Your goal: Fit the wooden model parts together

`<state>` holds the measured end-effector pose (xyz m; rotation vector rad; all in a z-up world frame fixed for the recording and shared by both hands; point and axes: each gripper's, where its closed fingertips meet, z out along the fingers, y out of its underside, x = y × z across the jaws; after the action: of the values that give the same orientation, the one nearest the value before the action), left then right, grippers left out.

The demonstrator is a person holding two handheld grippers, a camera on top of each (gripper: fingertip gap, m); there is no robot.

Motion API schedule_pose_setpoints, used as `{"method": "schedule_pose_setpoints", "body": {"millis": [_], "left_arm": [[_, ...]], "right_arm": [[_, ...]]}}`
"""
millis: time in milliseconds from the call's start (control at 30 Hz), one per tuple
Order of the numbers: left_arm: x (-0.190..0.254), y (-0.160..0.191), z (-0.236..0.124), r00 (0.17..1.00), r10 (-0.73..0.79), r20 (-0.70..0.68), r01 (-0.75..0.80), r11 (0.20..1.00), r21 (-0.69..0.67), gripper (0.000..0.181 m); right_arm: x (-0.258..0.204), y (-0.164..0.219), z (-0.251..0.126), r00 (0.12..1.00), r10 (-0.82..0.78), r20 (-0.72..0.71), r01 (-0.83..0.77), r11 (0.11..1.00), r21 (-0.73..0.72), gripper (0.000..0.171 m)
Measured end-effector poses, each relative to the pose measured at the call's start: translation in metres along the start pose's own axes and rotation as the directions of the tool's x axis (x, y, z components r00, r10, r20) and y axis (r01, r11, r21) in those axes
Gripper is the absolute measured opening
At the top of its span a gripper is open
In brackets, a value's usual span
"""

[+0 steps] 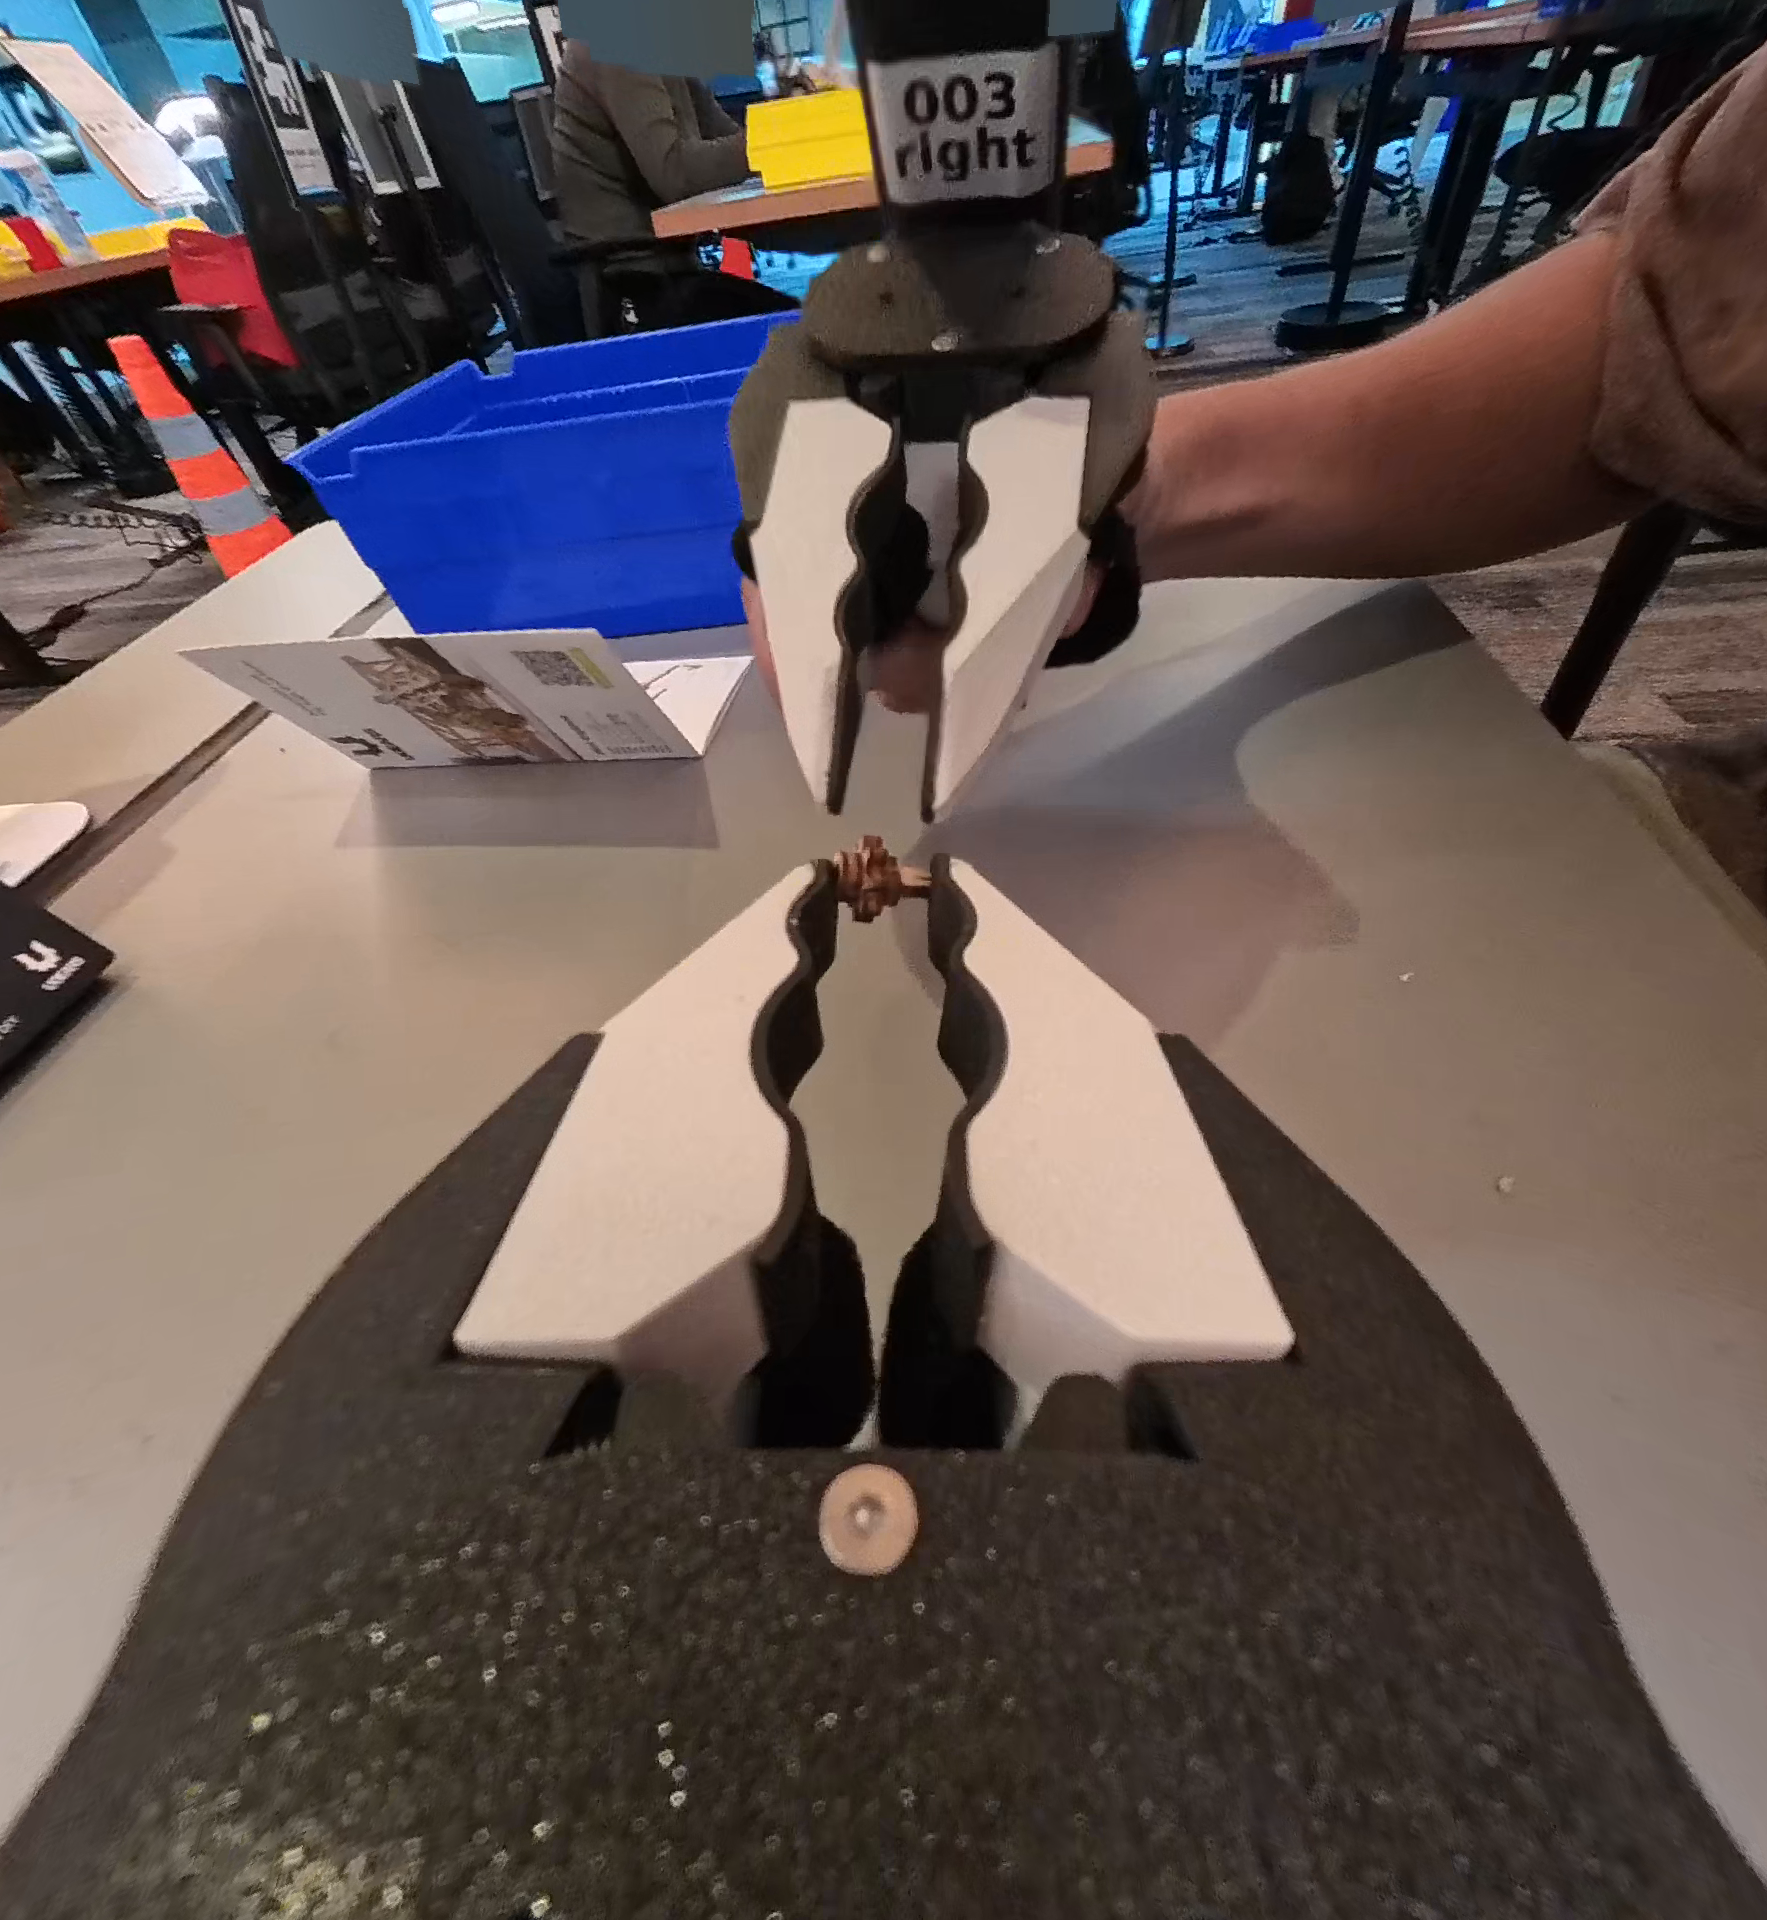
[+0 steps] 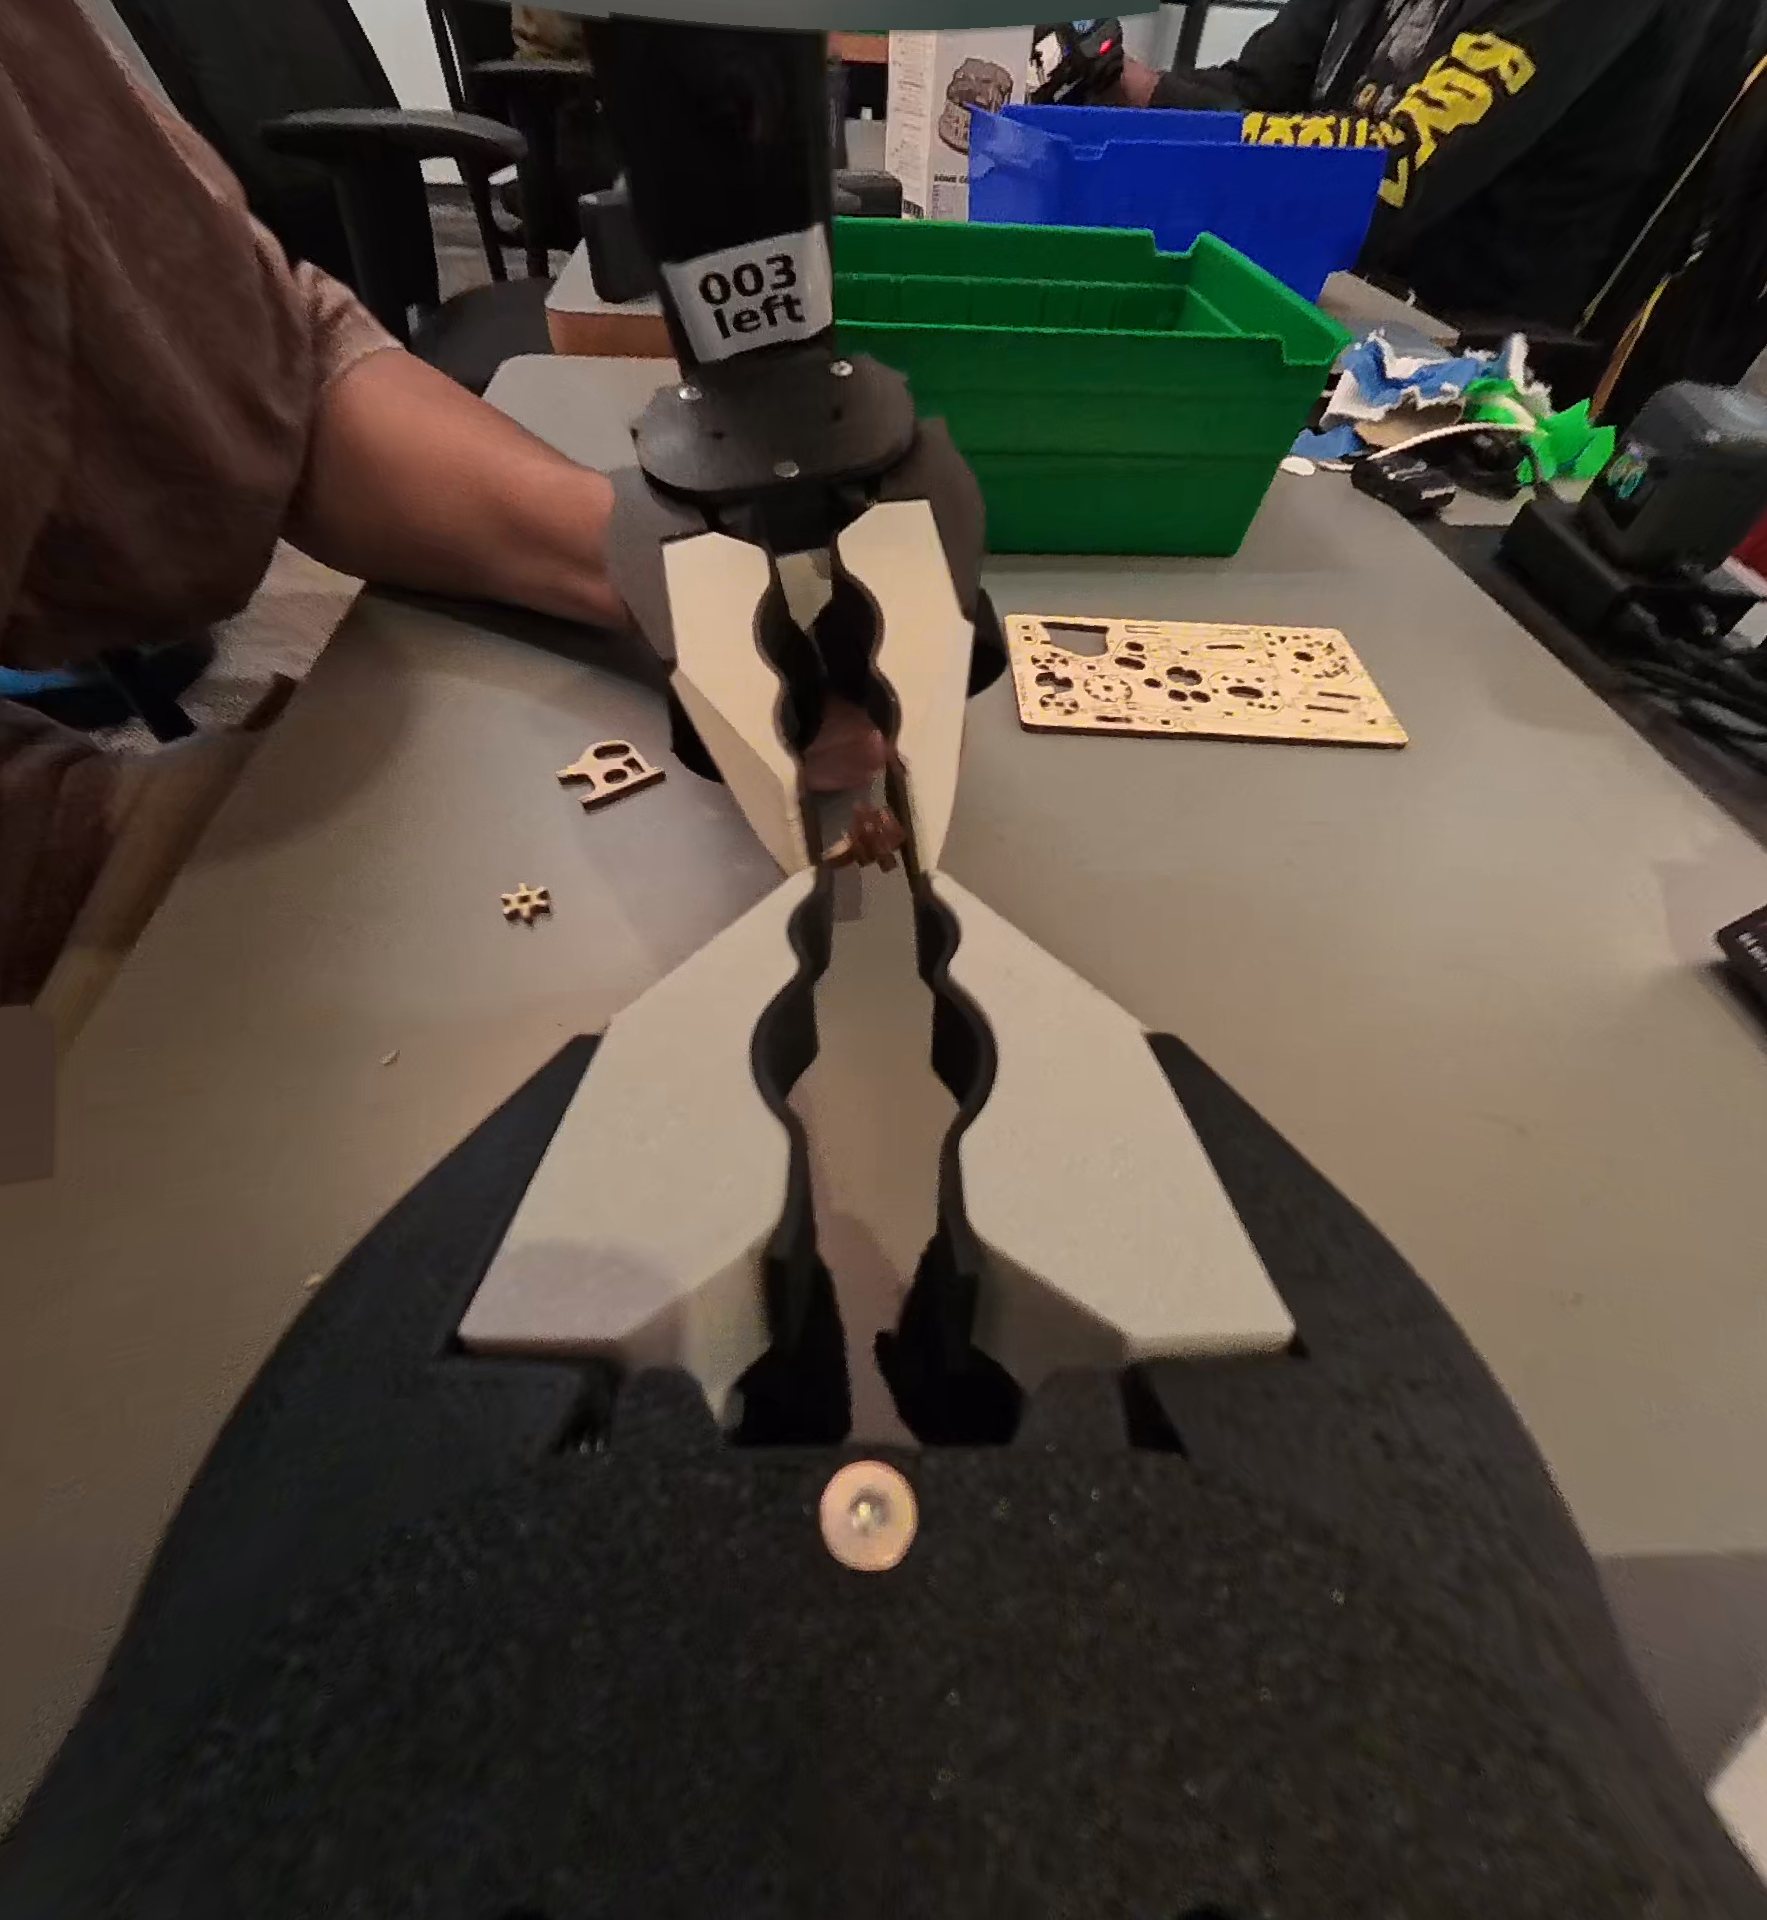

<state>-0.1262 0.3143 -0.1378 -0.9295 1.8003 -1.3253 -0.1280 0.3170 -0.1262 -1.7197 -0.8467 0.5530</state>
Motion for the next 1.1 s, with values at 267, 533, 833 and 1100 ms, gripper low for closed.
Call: {"method": "schedule_pose_setpoints", "body": {"millis": [267, 533, 833, 1100], "left_arm": [[0.015, -0.001, -0.002, 0.989, -0.07, -0.127, 0.07, 0.998, -0.005, 0.016], [0.024, -0.001, -0.003, 0.977, -0.097, -0.192, 0.096, 0.995, -0.013, 0.016], [0.01, 0.007, 0.003, 0.999, 0.023, -0.046, -0.026, 0.999, -0.048, 0.016], [-0.01, 0.013, 0.006, 0.943, 0.28, 0.177, -0.262, 0.958, -0.119, 0.016]], "right_arm": [[-0.013, -0.001, 0.005, 0.973, -0.23, -0.022, 0.229, 0.973, -0.034, 0.018], [-0.022, -0.004, 0.009, 0.975, -0.201, 0.092, 0.204, 0.979, -0.022, 0.014], [-0.007, 0.003, 0.008, 0.994, -0.091, 0.054, 0.094, 0.994, -0.052, 0.015], [0.01, 0.012, 0.009, 0.893, 0.442, 0.08, -0.443, 0.896, 0.0, 0.018]]}}
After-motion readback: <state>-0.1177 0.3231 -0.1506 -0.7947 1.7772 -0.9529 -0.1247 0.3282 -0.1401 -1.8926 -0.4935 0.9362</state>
